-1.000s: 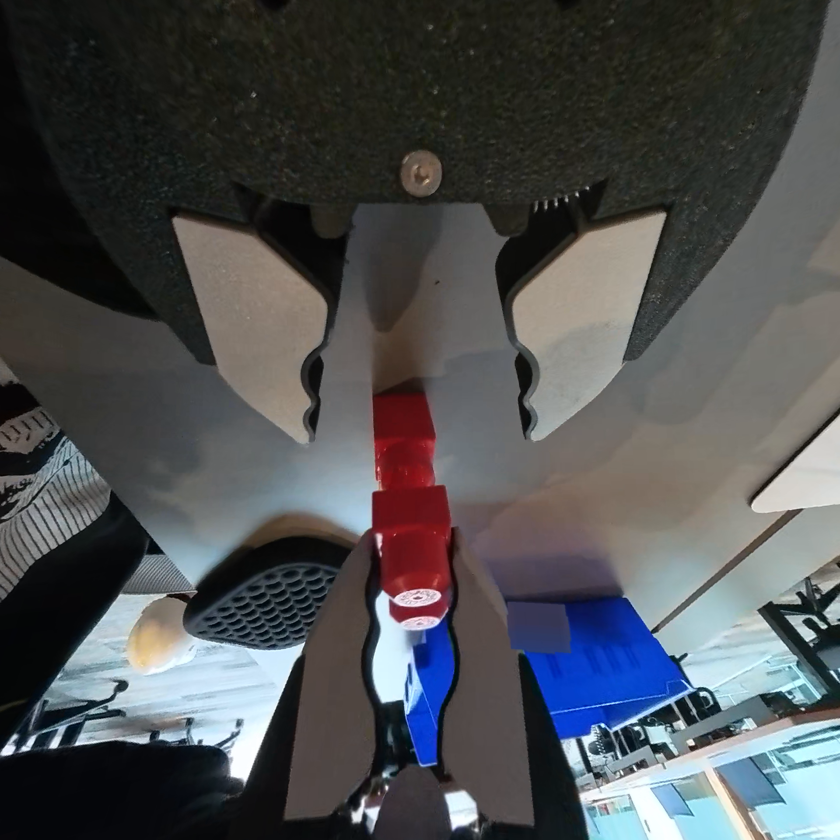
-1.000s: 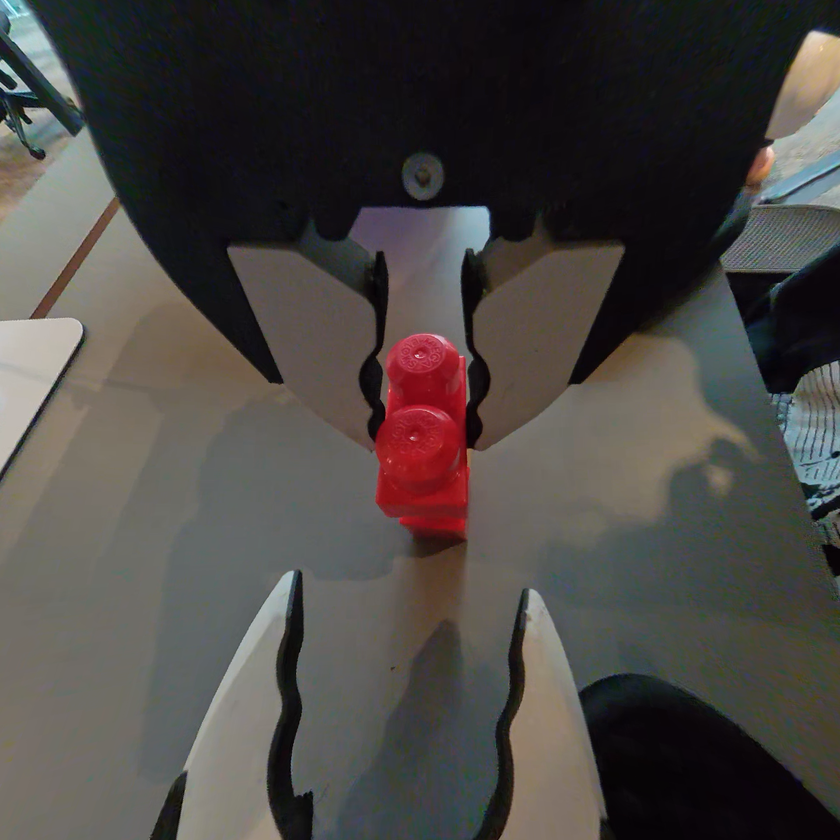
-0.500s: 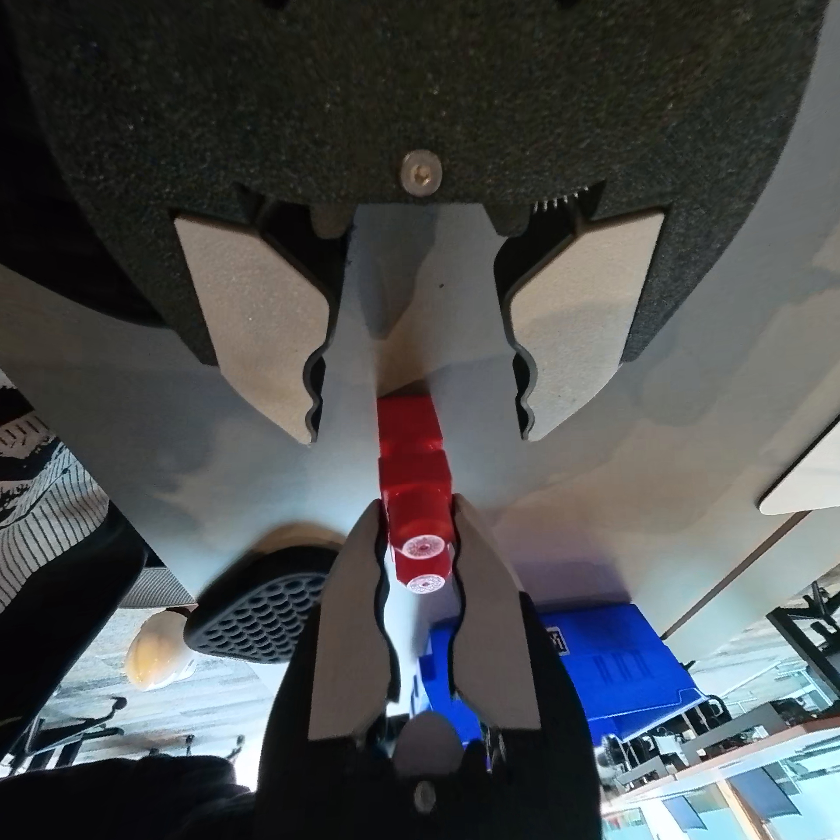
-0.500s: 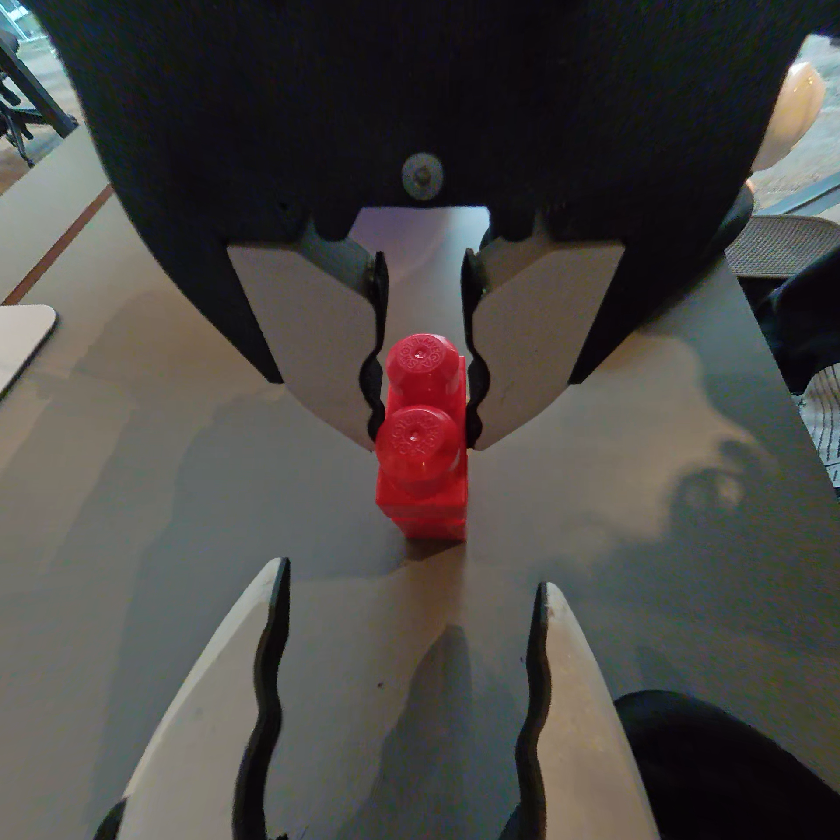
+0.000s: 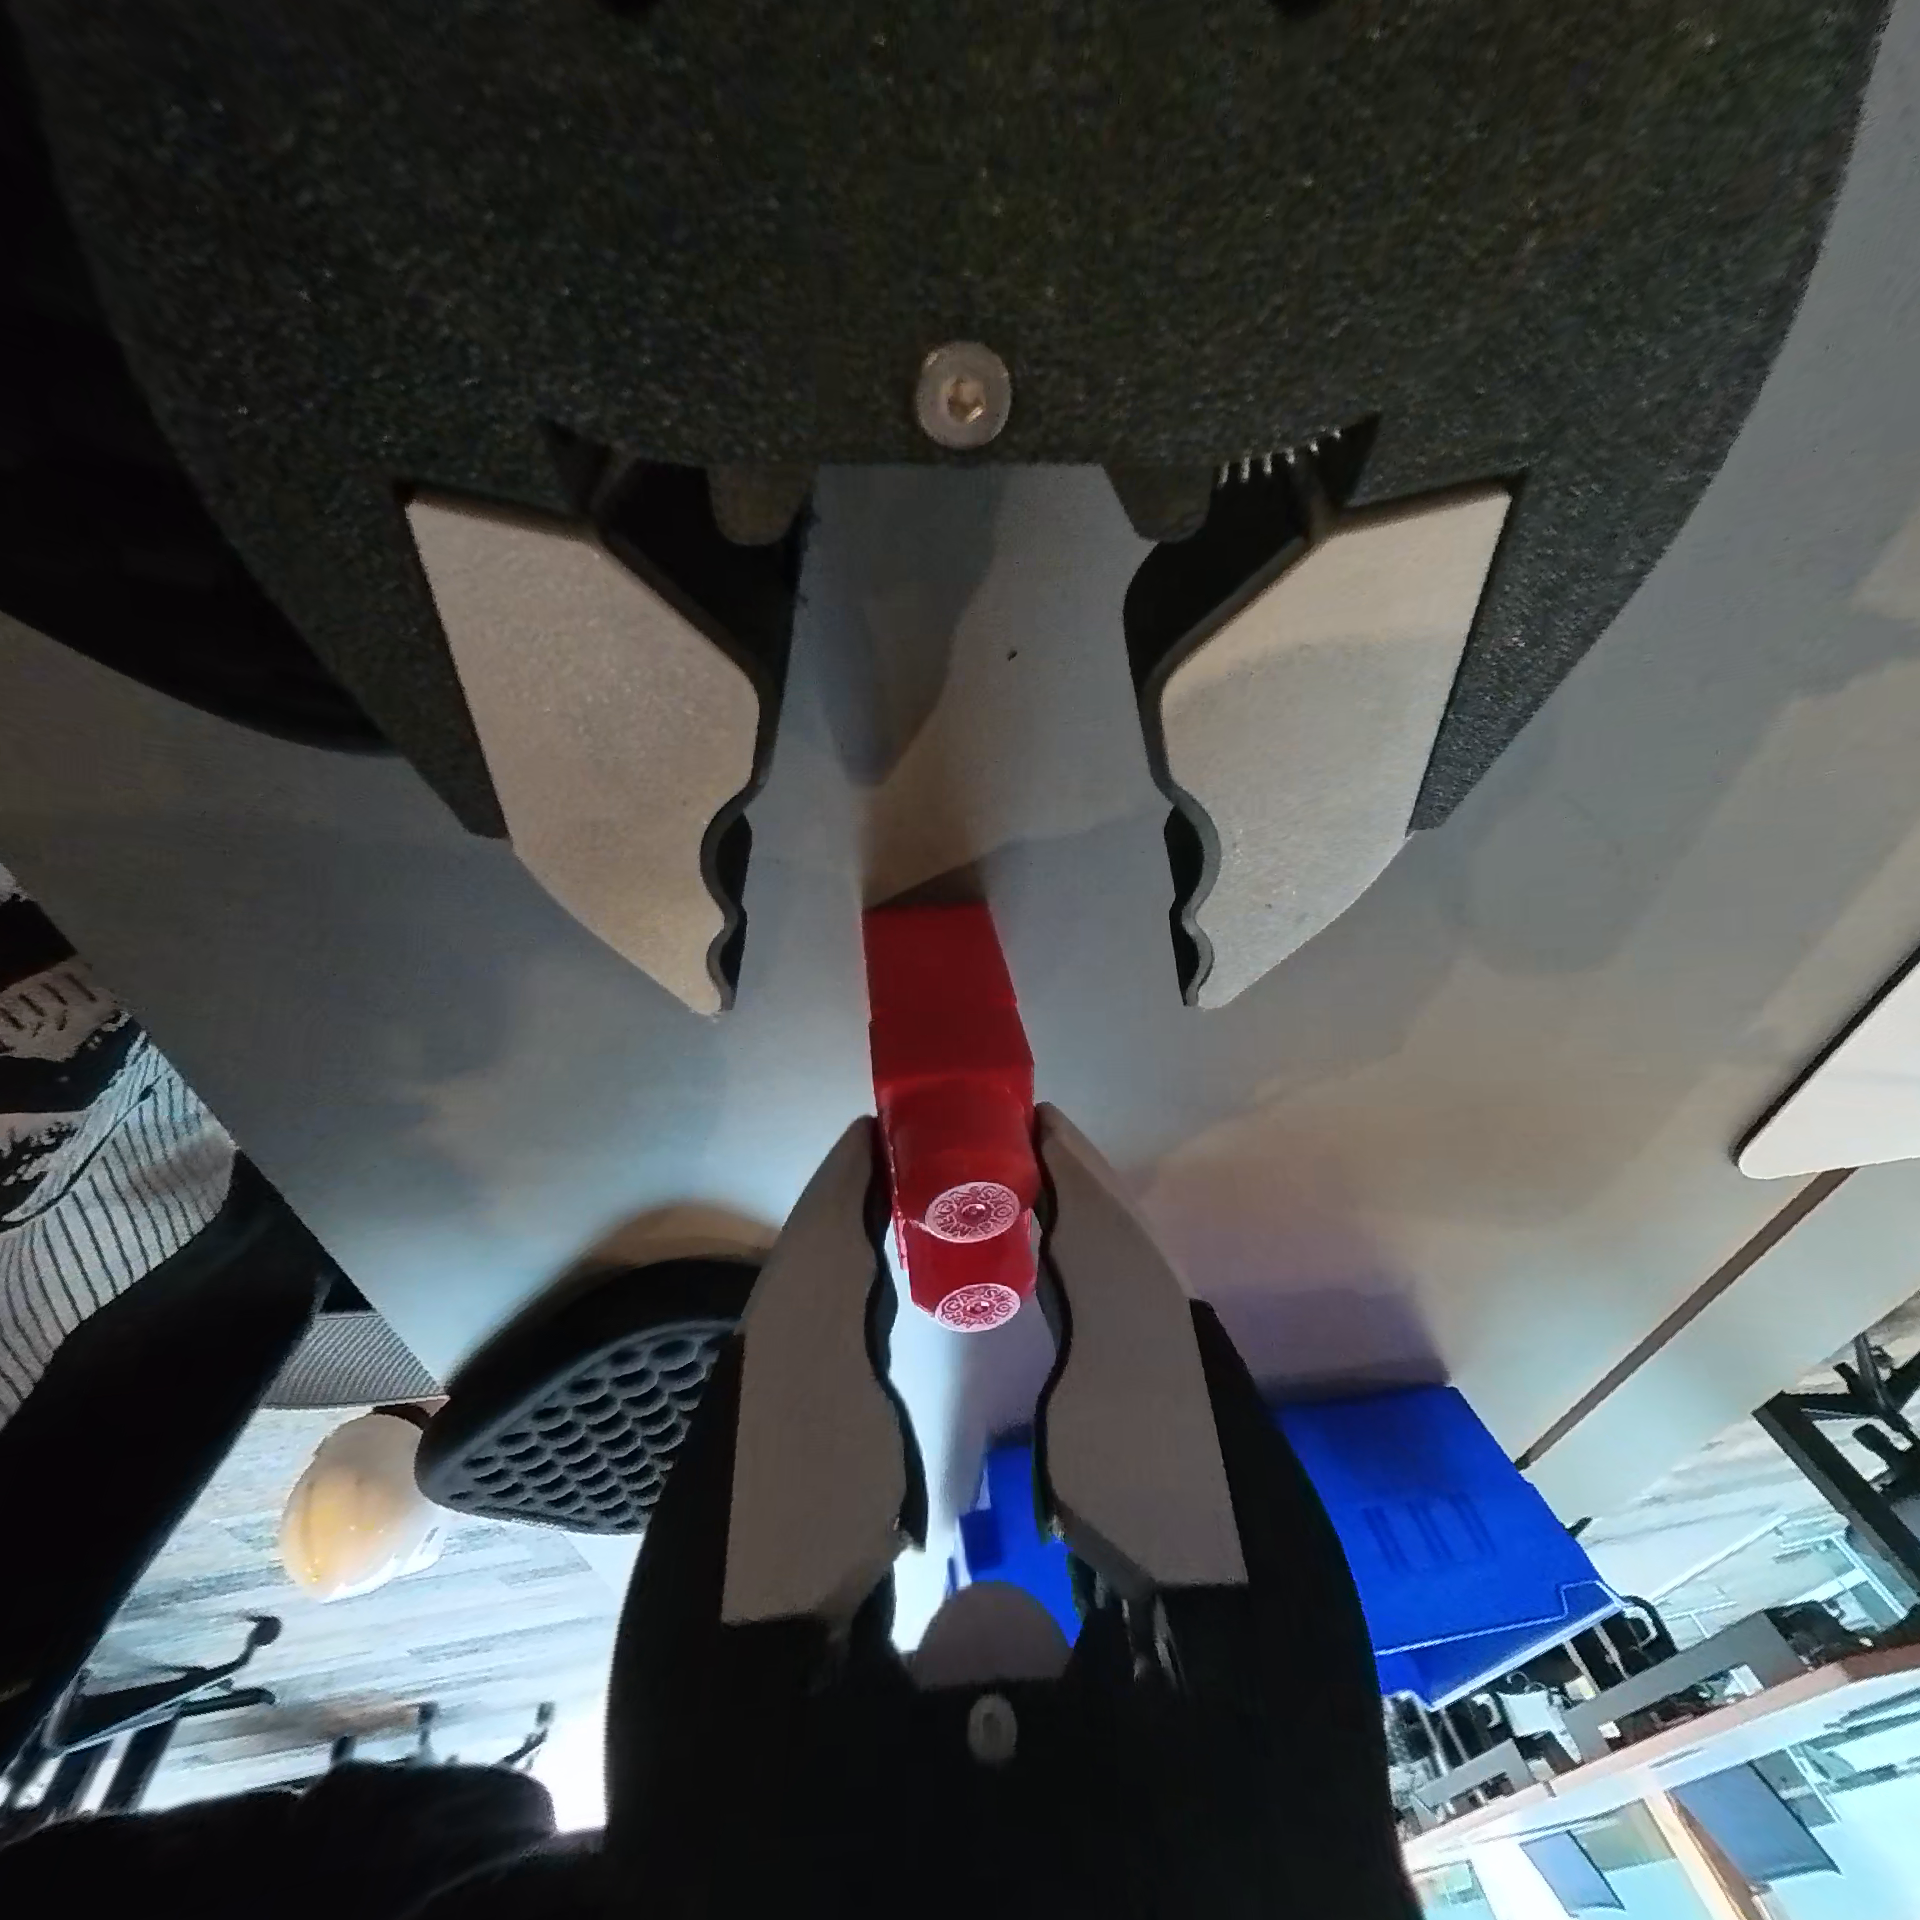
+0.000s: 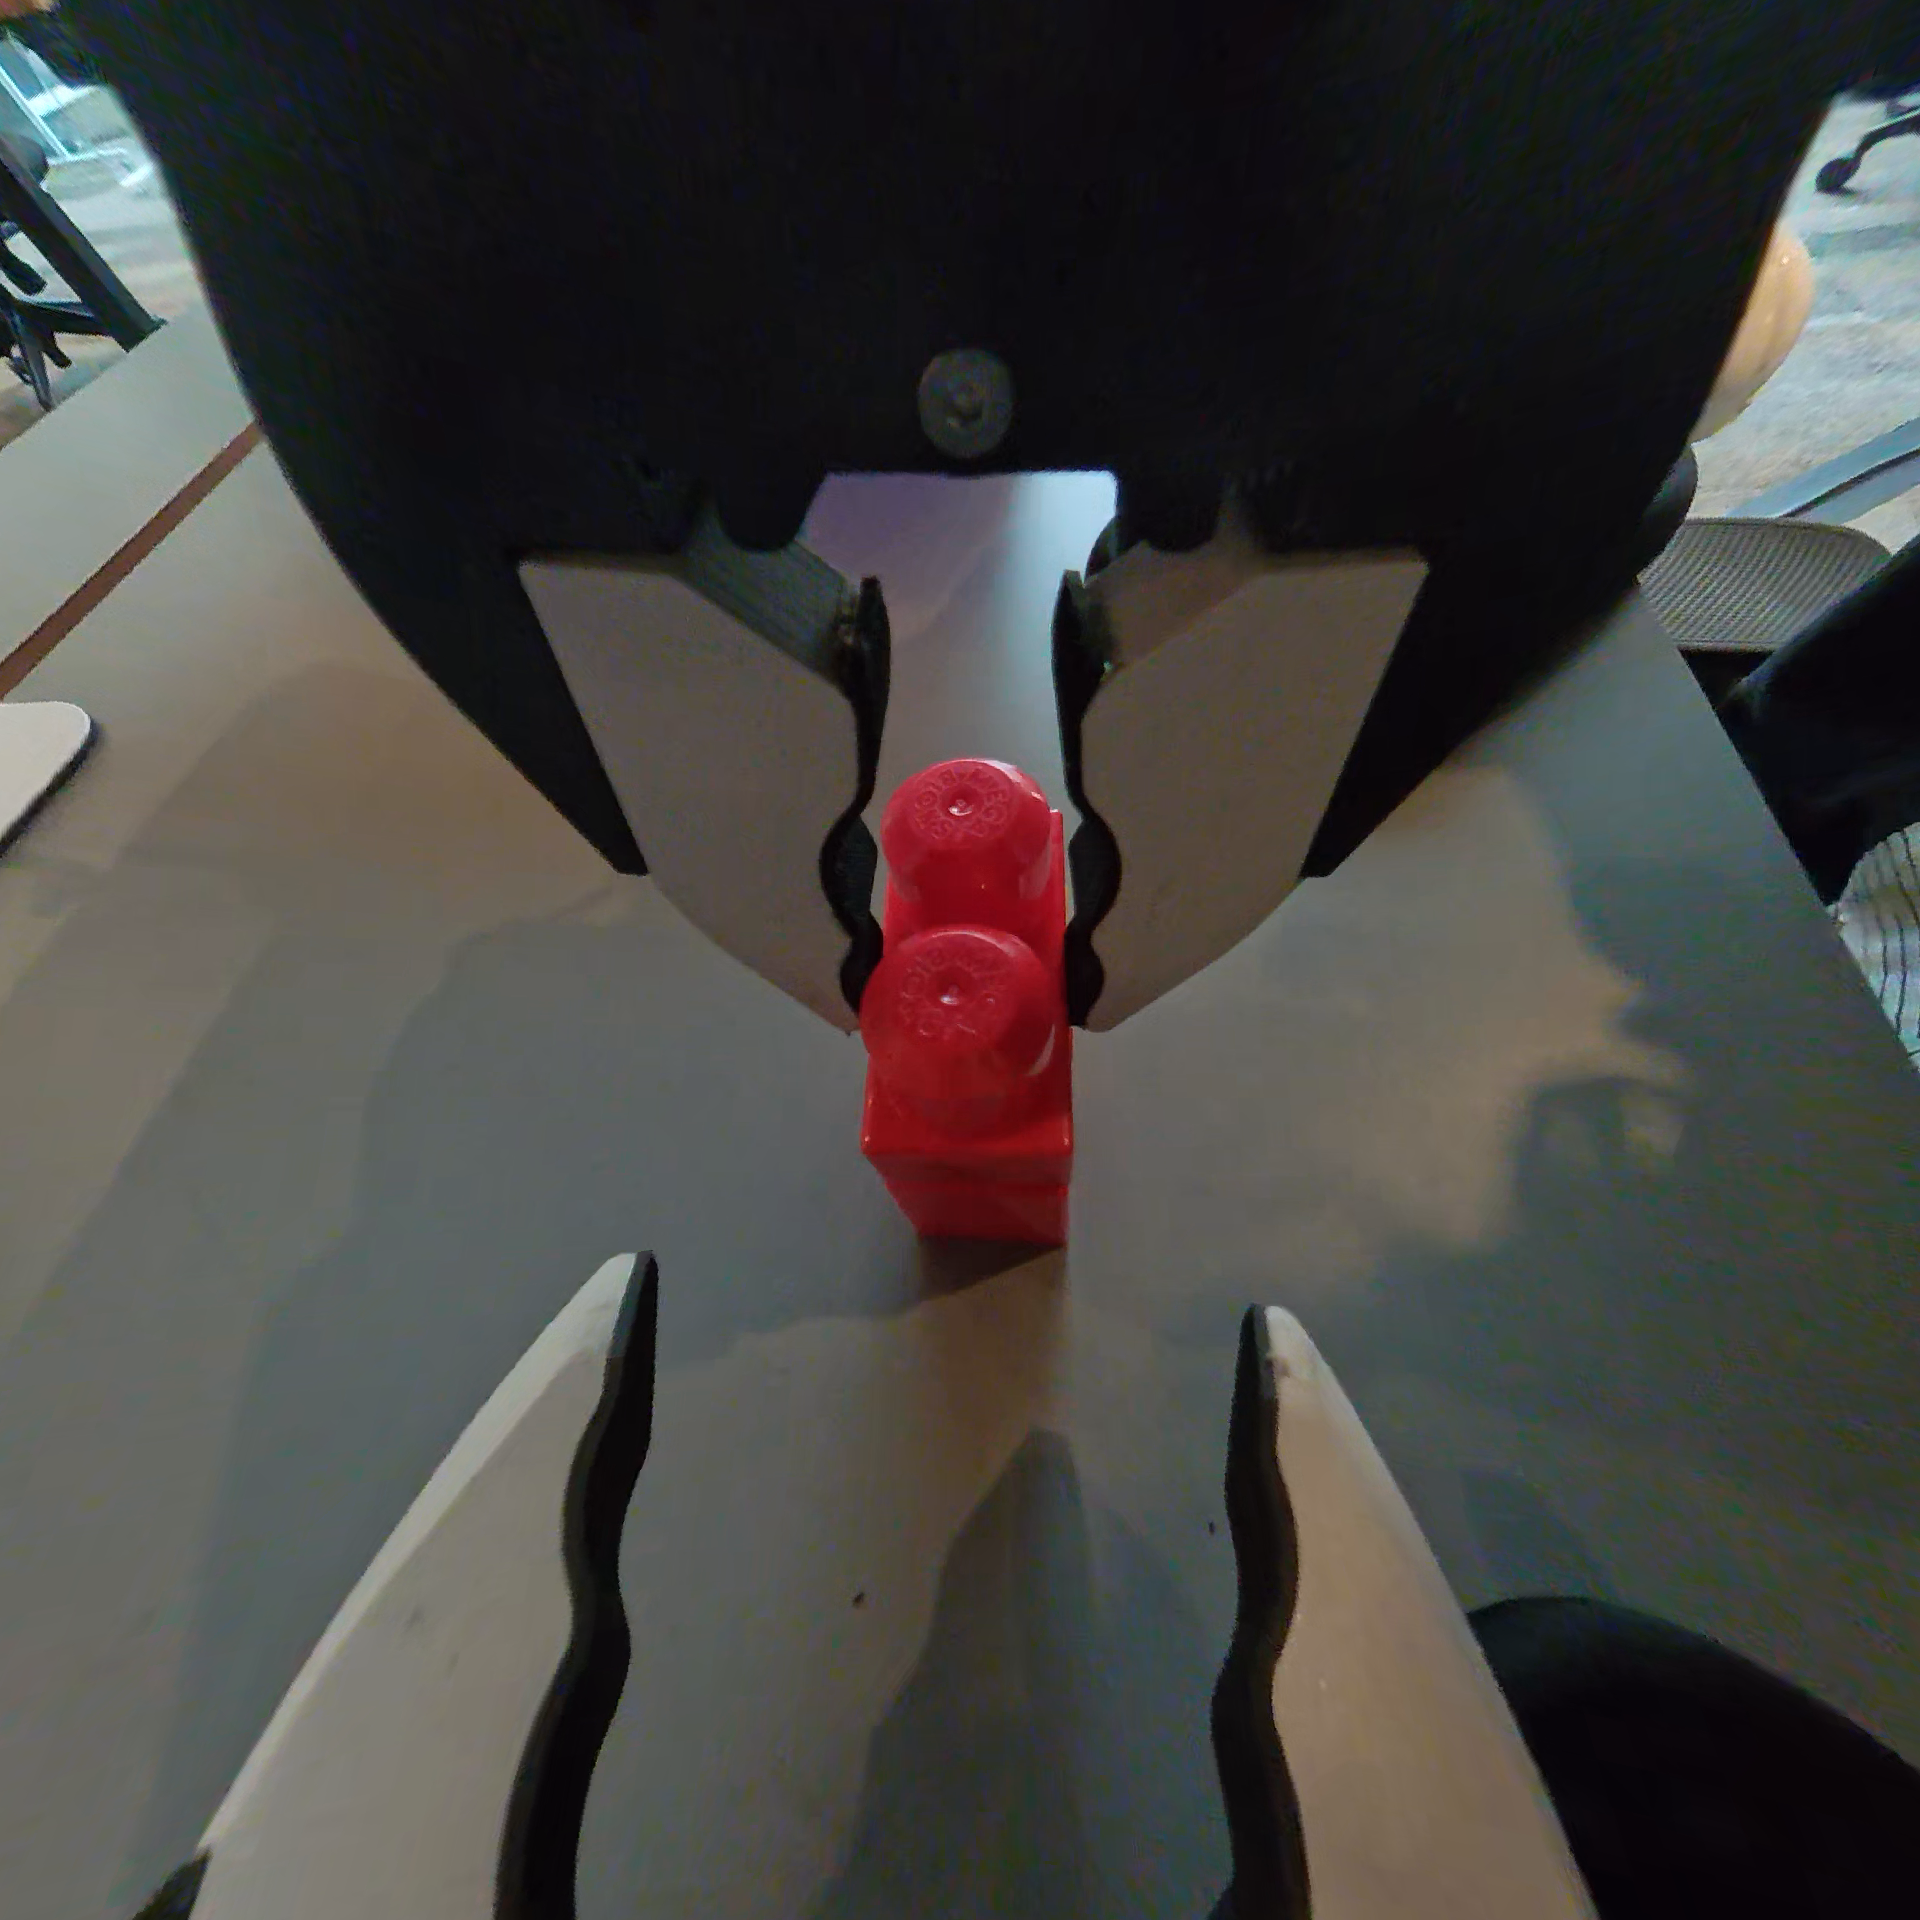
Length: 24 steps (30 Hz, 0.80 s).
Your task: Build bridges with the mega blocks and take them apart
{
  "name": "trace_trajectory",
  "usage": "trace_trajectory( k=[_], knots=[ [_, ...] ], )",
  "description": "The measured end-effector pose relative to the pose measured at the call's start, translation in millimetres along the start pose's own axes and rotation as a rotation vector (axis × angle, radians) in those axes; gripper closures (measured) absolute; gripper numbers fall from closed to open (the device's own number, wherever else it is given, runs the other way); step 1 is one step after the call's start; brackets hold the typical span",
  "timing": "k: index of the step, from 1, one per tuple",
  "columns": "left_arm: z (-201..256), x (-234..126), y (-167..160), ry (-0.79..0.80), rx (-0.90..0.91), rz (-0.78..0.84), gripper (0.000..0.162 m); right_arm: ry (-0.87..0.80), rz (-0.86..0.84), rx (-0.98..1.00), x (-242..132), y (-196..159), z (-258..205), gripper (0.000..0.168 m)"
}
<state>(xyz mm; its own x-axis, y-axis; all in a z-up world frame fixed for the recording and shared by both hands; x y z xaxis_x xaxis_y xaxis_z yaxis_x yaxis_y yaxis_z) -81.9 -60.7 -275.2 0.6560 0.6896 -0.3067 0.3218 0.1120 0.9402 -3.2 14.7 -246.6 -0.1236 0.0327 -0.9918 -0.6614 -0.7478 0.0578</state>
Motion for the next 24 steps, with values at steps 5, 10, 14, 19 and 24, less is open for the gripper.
trace_trajectory(
  k=[5, 10, 14, 19, 24],
  knots=[
    [-0.8, -0.5, 0.2, 0.005, -0.006, 0.007, 0.084, 0.014, 0.066, 0.018, 1.7, -3.8, 0.7, 0.134],
    [-0.9, 1.0, -0.3, 0.002, -0.007, -0.007, 0.084, 0.007, 0.092, 0.017, 2.3, -5.2, 0.4, 0.134],
    [-1.3, 1.2, -0.4, 0.0, -0.012, -0.008, 0.085, 0.007, 0.115, 0.015, 2.7, -6.4, 0.5, 0.134],
    [-1.7, 1.6, -0.6, -0.004, -0.018, -0.011, 0.086, 0.007, 0.135, 0.014, 3.1, -7.4, 0.6, 0.134],
    [-1.4, 1.7, -0.6, -0.008, -0.016, -0.012, 0.086, 0.013, 0.154, 0.013, 3.6, -8.1, 1.0, 0.134]
  ],
)
Point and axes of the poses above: each gripper's, where its closed fingertips meet, x out along the fingers, y out of its top, z = x × y across the jaws, the point moved 7 cm from there along -x, back along the fingers, and after that the axes turned 1 degree about z, right-handed, at the moved point
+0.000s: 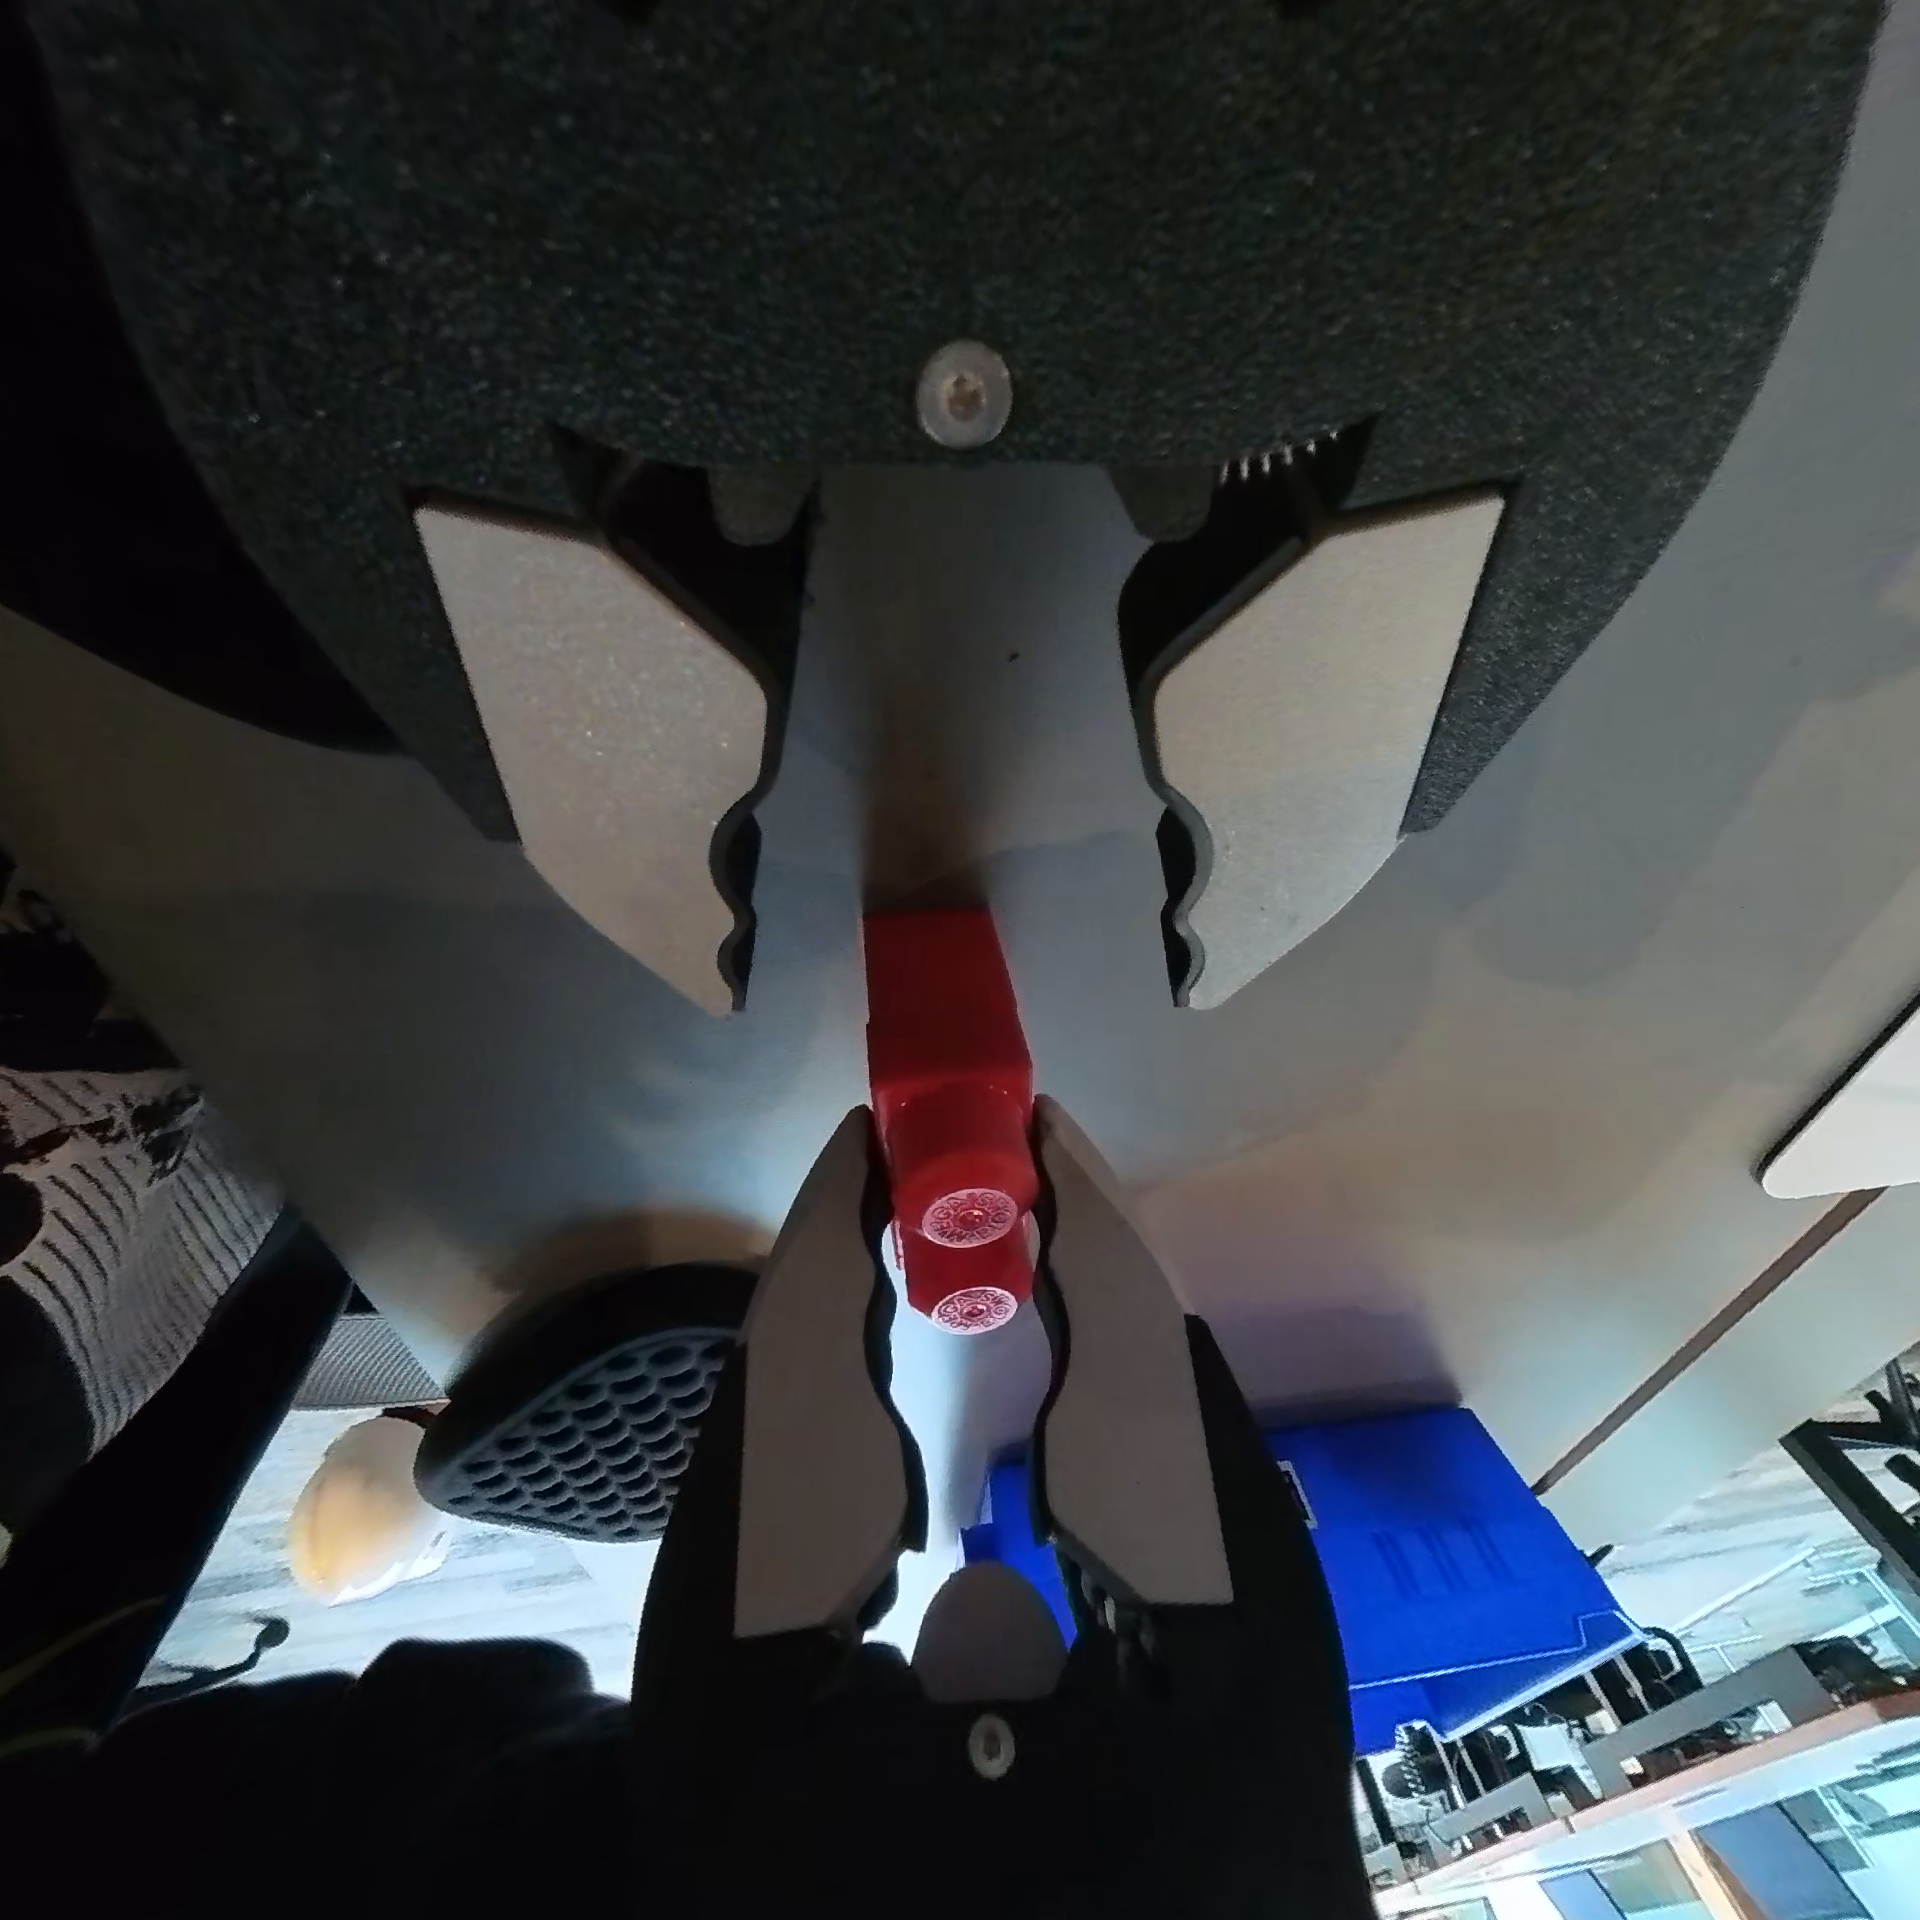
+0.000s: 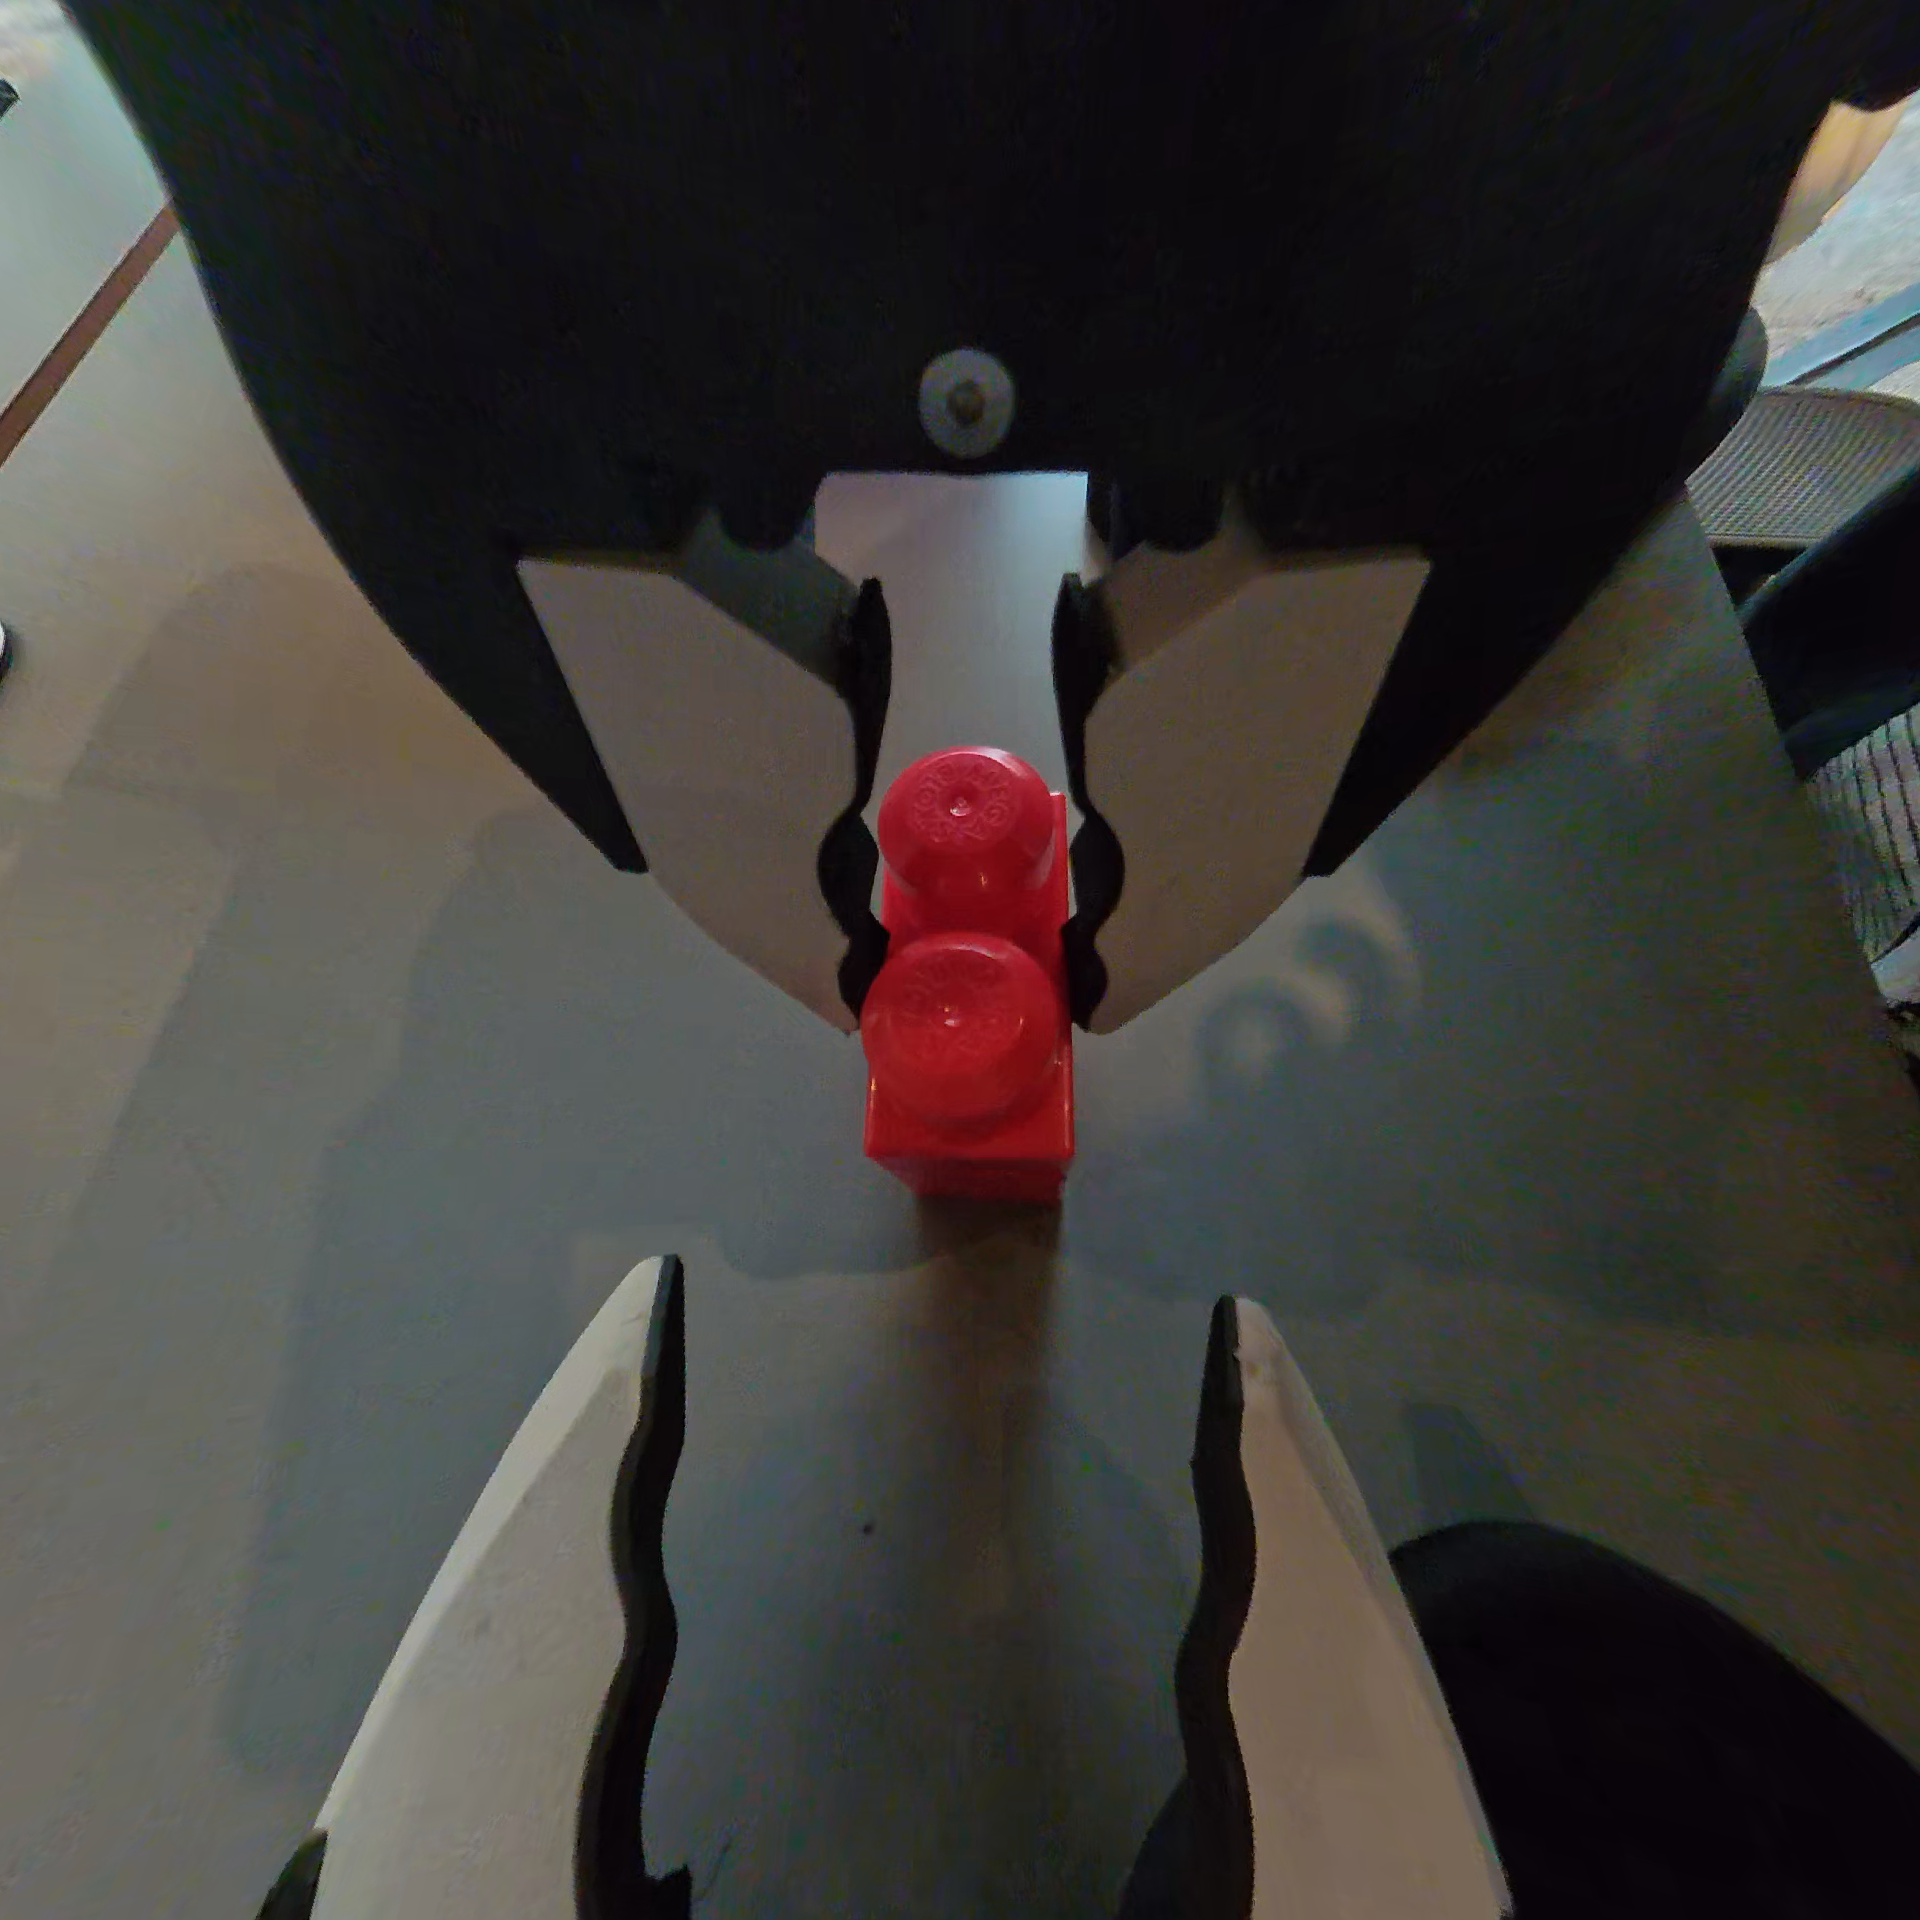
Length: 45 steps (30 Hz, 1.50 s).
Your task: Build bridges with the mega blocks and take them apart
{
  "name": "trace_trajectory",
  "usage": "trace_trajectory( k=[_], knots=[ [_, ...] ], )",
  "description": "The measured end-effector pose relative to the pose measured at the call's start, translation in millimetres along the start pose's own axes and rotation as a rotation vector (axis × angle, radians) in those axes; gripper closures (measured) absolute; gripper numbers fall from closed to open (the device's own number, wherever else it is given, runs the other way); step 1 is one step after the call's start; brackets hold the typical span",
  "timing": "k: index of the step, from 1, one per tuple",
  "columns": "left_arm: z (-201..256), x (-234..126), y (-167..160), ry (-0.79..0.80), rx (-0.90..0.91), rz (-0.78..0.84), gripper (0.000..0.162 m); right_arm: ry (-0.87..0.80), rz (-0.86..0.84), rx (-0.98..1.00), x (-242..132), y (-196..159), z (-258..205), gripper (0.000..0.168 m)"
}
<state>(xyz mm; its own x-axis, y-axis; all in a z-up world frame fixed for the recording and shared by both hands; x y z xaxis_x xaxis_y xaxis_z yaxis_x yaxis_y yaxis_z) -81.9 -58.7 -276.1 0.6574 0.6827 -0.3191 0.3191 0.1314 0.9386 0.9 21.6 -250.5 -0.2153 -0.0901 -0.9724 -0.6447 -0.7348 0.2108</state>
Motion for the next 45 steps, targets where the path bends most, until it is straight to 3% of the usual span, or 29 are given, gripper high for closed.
trace_trajectory(
  k=[23, 24, 25, 26, 28, 31, 34, 40, 45],
  knots=[
    [3.7, 0.0, -0.3, 0.054, 0.065, -0.007, 0.091, 0.048, -0.009, 0.041, 0.1, 3.2, 6.5, 0.134],
    [4.7, 0.5, -0.7, 0.057, 0.077, -0.014, 0.091, 0.038, -0.019, 0.058, -0.2, 4.9, 8.2, 0.129],
    [5.8, 0.8, -1.3, 0.058, 0.09, -0.02, 0.091, 0.036, -0.02, 0.062, -1.5, 7.5, 8.2, 0.111],
    [6.7, 1.0, -1.5, 0.06, 0.1, -0.023, 0.091, 0.04, -0.024, 0.055, -4.7, 9.9, 6.7, 0.105],
    [7.4, 1.3, -1.7, 0.06, 0.108, -0.027, 0.091, 0.033, -0.049, 0.01, -14.4, 11.4, 4.6, 0.104],
    [6.0, 0.8, -1.5, 0.06, 0.093, -0.023, 0.091, 0.022, -0.09, 0.009, -29.3, 6.7, 8.1, 0.11],
    [5.3, 0.2, -1.1, 0.058, 0.084, -0.017, 0.092, 0.039, -0.112, 0.015, -31.8, 4.2, 7.3, 0.132],
    [5.4, 0.8, -1.5, 0.057, 0.085, -0.025, 0.092, 0.041, -0.223, -0.051, -12.3, 8.7, -1.5, 0.122],
    [5.4, 0.1, -1.2, 0.059, 0.085, -0.018, 0.092, 0.029, -0.242, -0.056, -6.2, 11.6, 1.5, 0.134]
  ],
)
Point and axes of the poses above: each gripper's, where its closed fingertips meet, x out along the fingers, y out of its top, z = x × y across the jaws, the point moved 7 cm from there along -x, back along the fingers, and after that the axes turned 1 degree about z, right-handed, at the moved point
